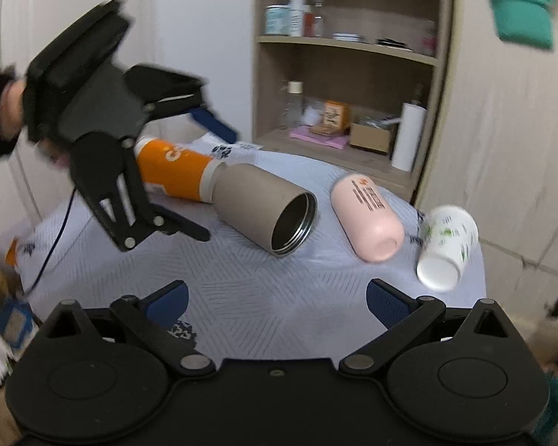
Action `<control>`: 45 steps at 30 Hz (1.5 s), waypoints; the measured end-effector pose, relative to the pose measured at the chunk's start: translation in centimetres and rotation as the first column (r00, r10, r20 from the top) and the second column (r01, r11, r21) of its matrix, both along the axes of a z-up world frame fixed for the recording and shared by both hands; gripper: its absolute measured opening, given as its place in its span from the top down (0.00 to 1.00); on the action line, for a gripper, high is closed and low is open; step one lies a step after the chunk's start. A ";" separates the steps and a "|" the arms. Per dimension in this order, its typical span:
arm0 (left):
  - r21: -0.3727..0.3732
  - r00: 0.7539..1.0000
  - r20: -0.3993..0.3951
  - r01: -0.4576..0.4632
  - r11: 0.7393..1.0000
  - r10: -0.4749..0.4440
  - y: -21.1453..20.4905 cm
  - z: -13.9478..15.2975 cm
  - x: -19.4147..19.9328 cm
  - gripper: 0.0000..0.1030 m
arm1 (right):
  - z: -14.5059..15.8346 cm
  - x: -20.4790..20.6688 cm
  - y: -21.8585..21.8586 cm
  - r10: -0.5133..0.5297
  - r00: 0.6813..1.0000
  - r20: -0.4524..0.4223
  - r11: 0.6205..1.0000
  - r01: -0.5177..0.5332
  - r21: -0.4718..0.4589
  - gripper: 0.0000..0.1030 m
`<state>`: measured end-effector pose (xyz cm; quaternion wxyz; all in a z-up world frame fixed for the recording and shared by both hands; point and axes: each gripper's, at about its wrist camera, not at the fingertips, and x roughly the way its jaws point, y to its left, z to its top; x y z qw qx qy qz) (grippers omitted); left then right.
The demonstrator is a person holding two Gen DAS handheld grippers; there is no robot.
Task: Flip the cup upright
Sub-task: 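Move the left tool over the lying taupe tumbler's base, then close the left gripper around the taupe tumbler's body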
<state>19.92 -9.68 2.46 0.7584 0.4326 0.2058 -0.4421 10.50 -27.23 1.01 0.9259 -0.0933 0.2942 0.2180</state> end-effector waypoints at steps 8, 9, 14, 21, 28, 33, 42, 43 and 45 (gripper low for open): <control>0.196 0.993 -0.016 0.116 0.974 -0.115 -3.0 -1.6 2.9 0.03 | -0.6 2.2 0.4 0.045 0.997 -0.056 0.999 -0.046 -0.016 0.00; 0.215 0.992 -0.023 0.128 0.968 -0.126 -3.3 -1.8 3.1 0.03 | -0.7 2.3 0.4 0.044 0.997 -0.058 0.999 -0.045 -0.012 0.00; 0.287 0.986 -0.038 0.168 0.943 -0.165 -4.5 -2.8 4.0 0.03 | -1.1 2.6 0.7 0.048 0.997 -0.061 0.999 -0.048 -0.004 0.00; 0.344 0.984 -0.062 0.179 0.922 -0.168 -5.3 -3.4 5.1 0.11 | -1.7 3.2 0.7 0.051 0.996 -0.071 0.999 -0.050 0.006 0.00; 0.349 0.983 -0.095 0.182 0.919 -0.159 -5.7 -4.1 5.7 0.11 | -2.1 3.8 1.0 0.047 0.996 -0.076 0.999 -0.046 0.018 0.00; 0.350 0.983 -0.098 0.177 0.920 -0.152 -5.8 -4.0 5.5 0.11 | -2.7 3.9 1.0 0.049 0.995 -0.088 0.998 -0.047 0.032 0.00; 0.352 0.991 -0.121 0.098 0.931 -0.059 -6.4 -4.3 6.8 0.21 | -3.4 4.2 0.6 0.048 0.994 -0.095 0.997 -0.043 0.058 0.00; 0.347 0.991 -0.122 0.092 0.933 -0.053 -6.4 -4.4 6.8 0.21 | -3.5 4.2 0.6 0.047 0.994 -0.096 0.997 -0.041 0.065 0.00; 0.340 0.993 -0.111 0.079 0.937 -0.043 -6.4 -4.7 6.6 0.21 | -3.7 4.2 0.4 0.041 0.994 -0.100 0.997 -0.033 0.076 0.00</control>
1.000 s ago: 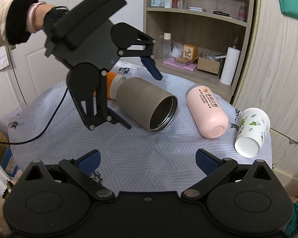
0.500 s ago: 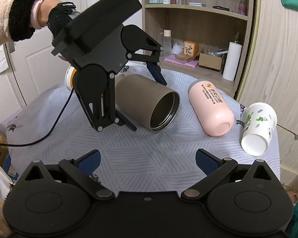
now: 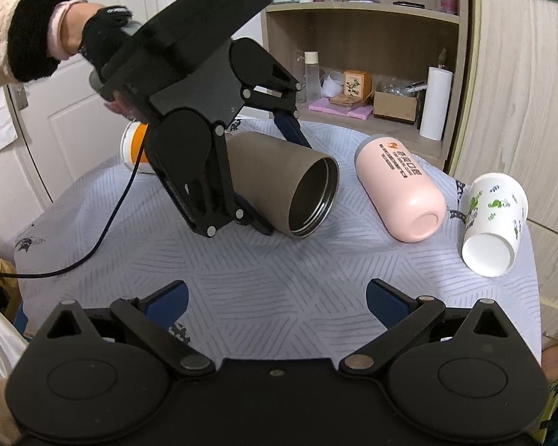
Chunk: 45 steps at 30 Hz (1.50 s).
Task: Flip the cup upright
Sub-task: 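Close the left gripper around the taupe tumbler's body, then lift the taupe tumbler with the left gripper and rotate it open end up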
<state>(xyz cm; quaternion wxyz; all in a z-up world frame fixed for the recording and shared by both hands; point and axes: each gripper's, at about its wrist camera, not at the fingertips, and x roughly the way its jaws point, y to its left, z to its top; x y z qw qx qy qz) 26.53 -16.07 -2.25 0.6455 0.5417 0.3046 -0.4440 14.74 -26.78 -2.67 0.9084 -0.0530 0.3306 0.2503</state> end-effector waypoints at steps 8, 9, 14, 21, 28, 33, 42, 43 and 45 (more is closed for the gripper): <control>-0.021 0.992 0.021 -0.127 0.992 0.127 -0.4 -0.3 -0.5 0.22 | -0.5 0.5 -0.7 -0.042 0.999 -0.013 0.997 0.043 0.065 0.00; -0.030 0.988 0.005 -0.152 0.988 0.152 -0.5 -0.2 -0.7 0.22 | -0.5 0.4 -0.8 -0.045 0.999 -0.011 0.996 0.046 0.072 0.00; -0.069 0.935 -0.135 -0.338 0.939 0.327 -0.5 1.4 -0.7 0.23 | -0.9 -0.1 -0.8 -0.054 0.998 -0.013 0.993 0.055 0.108 0.00; -0.062 0.808 -0.247 -0.564 0.823 0.535 0.7 2.6 -0.2 0.23 | -1.3 -1.1 -0.8 -0.047 0.996 -0.070 0.978 0.061 0.199 0.00; 0.009 0.648 -0.337 -0.724 0.690 0.683 0.8 2.9 1.6 0.23 | -2.0 -1.4 0.2 -0.034 0.991 -0.127 0.956 0.069 0.284 0.00; 0.045 0.529 -0.425 -0.798 0.601 0.734 0.7 2.0 3.6 0.23 | -2.9 0.0 0.9 -0.080 0.980 -0.183 0.926 0.141 0.351 0.00; 0.106 0.436 -0.502 -0.826 0.554 0.746 1.1 0.6 5.3 0.23 | -3.7 3.0 1.5 -0.121 0.947 -0.297 0.859 0.250 0.447 0.00; 0.111 0.430 -0.509 -0.826 0.553 0.745 1.2 0.6 5.3 0.23 | -3.7 3.2 1.6 -0.119 0.944 -0.308 0.851 0.257 0.458 0.00; 0.118 0.413 -0.532 -0.828 0.548 0.739 1.6 0.6 5.6 0.23 | -3.9 3.5 1.8 -0.114 0.939 -0.325 0.839 0.266 0.475 0.00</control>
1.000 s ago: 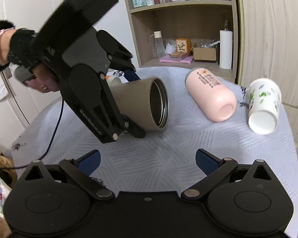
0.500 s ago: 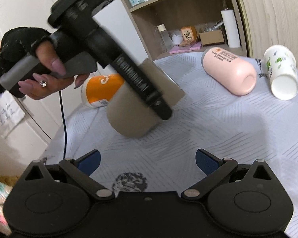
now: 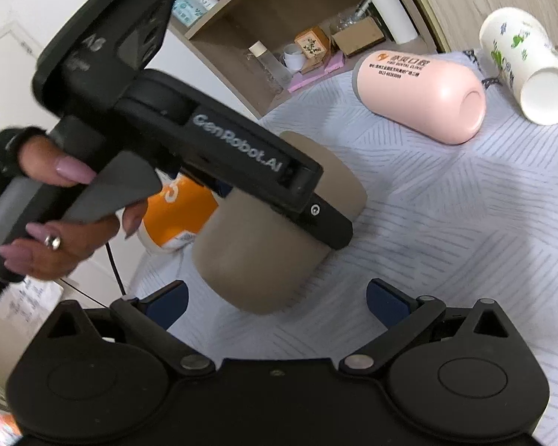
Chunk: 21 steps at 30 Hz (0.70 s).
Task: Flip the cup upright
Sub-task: 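Lift the taupe tumbler with the left gripper and rotate it open end up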
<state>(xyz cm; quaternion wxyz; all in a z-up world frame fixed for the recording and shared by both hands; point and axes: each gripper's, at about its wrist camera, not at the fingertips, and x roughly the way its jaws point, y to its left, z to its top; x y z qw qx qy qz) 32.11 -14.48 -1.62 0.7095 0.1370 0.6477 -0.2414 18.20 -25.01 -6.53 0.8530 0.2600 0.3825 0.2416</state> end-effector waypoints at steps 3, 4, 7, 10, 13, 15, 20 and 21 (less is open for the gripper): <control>-0.025 1.000 0.002 0.020 0.999 -0.020 0.7 0.5 -0.2 0.21 | 0.1 0.6 0.4 -0.007 1.000 -0.019 0.999 0.008 0.032 0.00; -0.027 1.000 0.013 0.029 0.999 -0.029 0.8 0.4 -0.4 0.21 | 0.0 0.9 0.6 -0.002 1.000 -0.031 0.999 0.004 0.049 0.00; -0.041 0.999 0.027 0.036 0.999 -0.035 1.4 0.5 -0.6 0.24 | -0.1 2.0 1.0 -0.011 0.998 -0.064 0.997 0.016 0.078 0.00; -0.055 0.999 0.043 0.033 0.998 -0.031 1.8 0.7 -1.0 0.25 | -0.2 2.8 1.2 -0.042 0.996 -0.084 0.994 0.050 0.097 0.00; -0.077 0.999 0.036 0.004 0.997 -0.001 2.4 0.8 -0.9 0.25 | -0.2 3.4 1.3 -0.078 0.993 -0.087 0.991 0.087 0.104 0.00; -0.093 1.000 0.026 -0.014 0.996 0.017 2.7 0.7 -0.9 0.25 | -0.1 3.7 1.4 -0.098 0.992 -0.077 0.990 0.106 0.096 0.02; -0.127 0.998 0.020 -0.052 0.991 0.055 3.3 0.7 -1.5 0.25 | -0.2 3.8 1.6 -0.129 0.990 -0.054 0.988 0.133 0.081 0.07; -0.133 0.998 0.017 -0.061 0.989 0.064 3.3 0.6 -1.5 0.25 | -0.2 3.9 1.6 -0.128 0.990 -0.052 0.988 0.132 0.082 0.07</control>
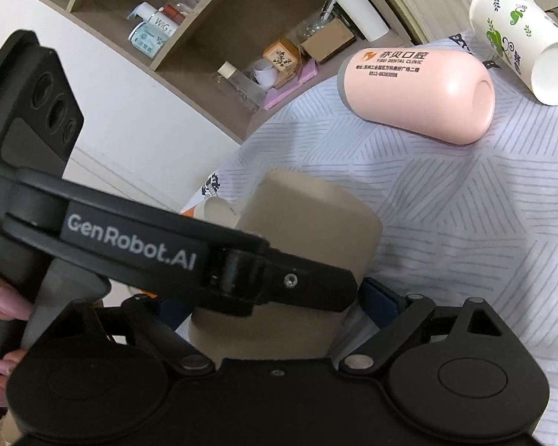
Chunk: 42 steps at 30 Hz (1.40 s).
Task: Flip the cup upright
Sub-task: 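Lift the taupe tumbler with the left gripper and rotate it open end up, then lower the upright taupe tumbler onto the cloth and open the left gripper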
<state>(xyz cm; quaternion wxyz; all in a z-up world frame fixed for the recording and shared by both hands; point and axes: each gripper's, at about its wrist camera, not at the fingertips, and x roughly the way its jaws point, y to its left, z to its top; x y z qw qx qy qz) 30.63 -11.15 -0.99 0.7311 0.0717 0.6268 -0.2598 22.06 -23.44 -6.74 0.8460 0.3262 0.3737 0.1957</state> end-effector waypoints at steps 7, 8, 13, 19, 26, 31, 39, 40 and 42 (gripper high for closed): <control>-0.024 1.000 0.022 -0.008 1.000 0.008 0.6 0.1 -0.9 0.26 | 0.0 -1.6 -0.4 0.036 0.999 0.039 0.999 -0.035 -0.022 0.08; -0.026 1.000 0.031 -0.001 1.000 0.002 0.6 0.2 -1.2 0.26 | 0.1 -1.8 -0.3 0.049 0.998 0.050 0.998 -0.047 -0.034 0.08; -0.058 0.993 0.113 0.048 0.997 -0.041 1.4 1.0 -3.7 0.26 | 0.8 -3.9 1.1 0.106 0.982 0.158 0.984 -0.080 -0.159 0.08; -0.131 0.976 0.210 0.087 0.988 -0.058 3.4 1.3 -7.4 0.27 | 1.4 -6.1 2.2 0.184 0.953 0.242 0.958 -0.118 -0.263 0.09; -0.149 0.903 0.422 0.161 0.976 -0.084 5.2 1.7 -12.7 0.27 | 2.2 -9.9 4.7 0.310 0.876 0.369 0.859 -0.092 -0.503 0.09; -0.186 0.846 0.530 0.170 0.968 -0.047 6.7 1.5 -14.7 0.27 | 2.2 -11.8 6.2 0.398 0.802 0.445 0.761 -0.018 -0.649 0.09; -0.201 0.762 0.648 0.193 0.960 -0.017 6.6 2.1 -14.0 0.27 | 3.3 -10.9 6.9 0.501 0.717 0.485 0.619 0.094 -0.779 0.09; -0.192 0.751 0.660 0.199 0.961 -0.024 6.5 2.1 -14.0 0.27 | 3.4 -10.5 6.8 0.514 0.708 0.485 0.604 0.103 -0.790 0.09; -0.181 0.743 0.669 0.205 0.962 -0.032 6.3 2.0 -13.6 0.27 | 3.3 -9.8 6.8 0.536 0.690 0.487 0.585 0.112 -0.803 0.09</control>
